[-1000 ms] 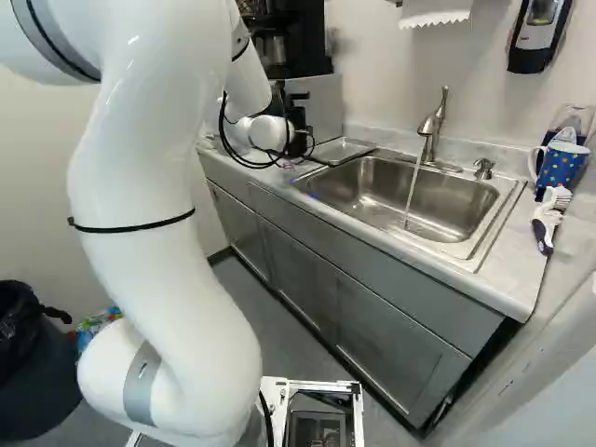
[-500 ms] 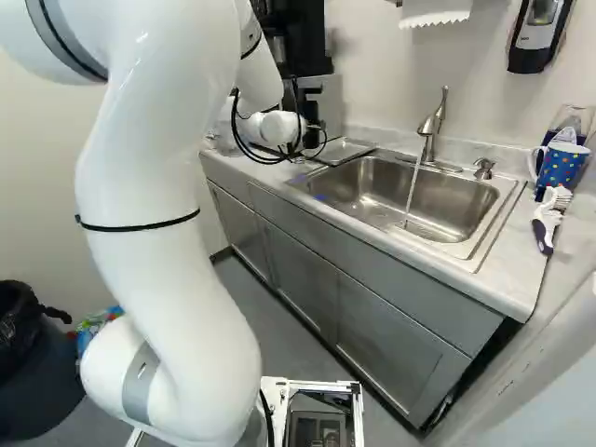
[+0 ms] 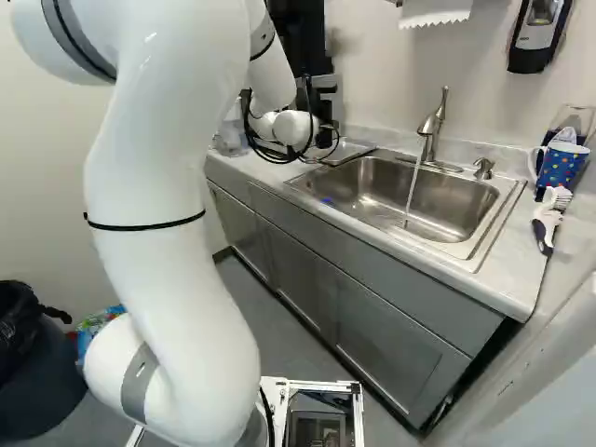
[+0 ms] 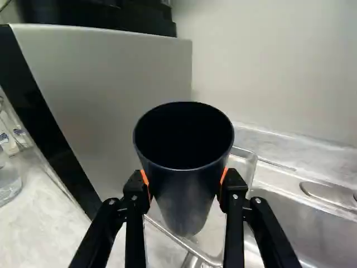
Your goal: Rinse the cup and place it in the tray
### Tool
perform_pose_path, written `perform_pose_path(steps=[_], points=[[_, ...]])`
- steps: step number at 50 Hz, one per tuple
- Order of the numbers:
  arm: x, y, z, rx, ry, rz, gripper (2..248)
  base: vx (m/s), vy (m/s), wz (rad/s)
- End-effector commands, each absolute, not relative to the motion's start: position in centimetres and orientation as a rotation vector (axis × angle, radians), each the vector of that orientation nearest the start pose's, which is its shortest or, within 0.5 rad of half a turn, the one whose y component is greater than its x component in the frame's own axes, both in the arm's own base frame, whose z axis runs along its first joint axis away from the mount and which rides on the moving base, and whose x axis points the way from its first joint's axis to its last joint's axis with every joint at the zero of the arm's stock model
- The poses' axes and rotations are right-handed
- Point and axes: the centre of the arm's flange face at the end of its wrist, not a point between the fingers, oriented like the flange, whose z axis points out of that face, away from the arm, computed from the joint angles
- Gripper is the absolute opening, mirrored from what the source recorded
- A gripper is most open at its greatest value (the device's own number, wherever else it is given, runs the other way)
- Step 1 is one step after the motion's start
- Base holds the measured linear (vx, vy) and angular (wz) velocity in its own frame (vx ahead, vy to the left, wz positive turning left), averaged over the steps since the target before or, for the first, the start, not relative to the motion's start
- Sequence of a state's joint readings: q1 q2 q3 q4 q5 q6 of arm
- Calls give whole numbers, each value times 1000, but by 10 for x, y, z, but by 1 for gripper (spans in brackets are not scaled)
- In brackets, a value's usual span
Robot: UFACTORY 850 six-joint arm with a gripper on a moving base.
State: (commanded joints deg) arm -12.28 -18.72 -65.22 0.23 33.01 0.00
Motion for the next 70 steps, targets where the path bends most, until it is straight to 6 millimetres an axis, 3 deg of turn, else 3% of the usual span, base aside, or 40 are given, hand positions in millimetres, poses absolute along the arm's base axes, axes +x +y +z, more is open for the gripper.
perform_pose_path(steps=[70], points=[[581, -245, 532, -2577, 527, -2147, 125, 0, 0, 0]])
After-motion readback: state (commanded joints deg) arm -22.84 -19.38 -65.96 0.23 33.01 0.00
